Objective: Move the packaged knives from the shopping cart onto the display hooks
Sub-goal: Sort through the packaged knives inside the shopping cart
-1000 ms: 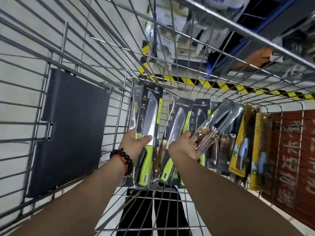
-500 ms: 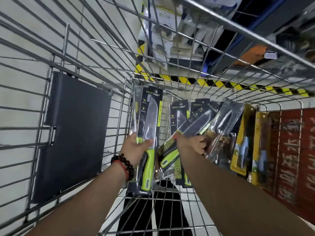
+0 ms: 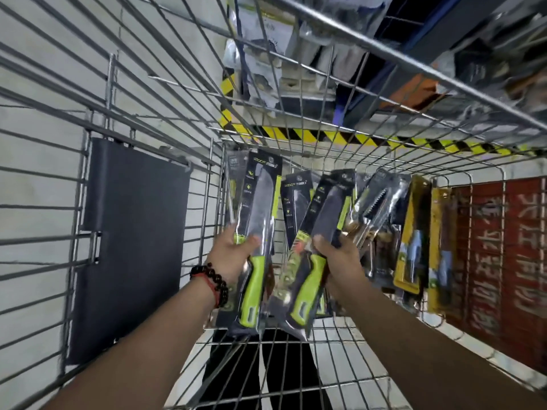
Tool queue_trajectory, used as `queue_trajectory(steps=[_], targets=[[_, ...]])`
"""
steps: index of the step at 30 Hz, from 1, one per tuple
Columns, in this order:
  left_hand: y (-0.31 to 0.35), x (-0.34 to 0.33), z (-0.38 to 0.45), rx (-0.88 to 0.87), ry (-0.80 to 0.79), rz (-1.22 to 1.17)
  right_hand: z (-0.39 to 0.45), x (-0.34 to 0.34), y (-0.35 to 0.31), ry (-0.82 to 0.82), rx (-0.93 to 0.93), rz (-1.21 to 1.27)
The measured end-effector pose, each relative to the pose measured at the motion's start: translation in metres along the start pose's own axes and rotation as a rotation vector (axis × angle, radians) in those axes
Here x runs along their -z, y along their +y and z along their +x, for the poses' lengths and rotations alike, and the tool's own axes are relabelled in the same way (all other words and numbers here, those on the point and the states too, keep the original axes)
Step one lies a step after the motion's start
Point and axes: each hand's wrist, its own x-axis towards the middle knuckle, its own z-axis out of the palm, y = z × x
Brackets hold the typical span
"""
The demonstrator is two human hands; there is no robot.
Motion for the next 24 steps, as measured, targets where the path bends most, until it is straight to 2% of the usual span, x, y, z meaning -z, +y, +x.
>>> queue_trajectory(steps=[1,3,7,12,16,19,22,24], targets=[[0.000,-0.004,0.000,-0.006,-0.022,-0.010,-0.007,0.001,-0.002,-0.100,-0.063,0.107],[0.004,-0.012,-0.005,-0.013,-0.054,-0.020,-0.020,-0.001,-0.002,-0.243,-0.101,0.144],[0.009,-0.024,-0.004,0.027,-0.064,-0.147,-0.032,-0.019,0.002,-0.363,0.025,0.097],[0.011,-0.030,-0.007,0.042,-0.095,-0.162,-0.032,-0.034,0.000,-0.306,0.110,-0.224],[0.007,-0.025,0.003,0.060,-0.058,-0.153,-0.036,-0.036,-0.012,-0.346,-0.020,-0.116],[0.002,-0.019,0.011,0.034,-0.016,-0.201,-0.030,-0.022,-0.013,-0.337,-0.010,-0.283],[-0.001,-0.013,0.014,0.003,-0.020,-0.191,-0.013,-0.012,-0.007,-0.150,0.058,-0.447],[-0.003,-0.009,0.016,0.003,-0.031,-0.193,0.003,-0.007,-0.003,-0.051,0.159,-0.668]])
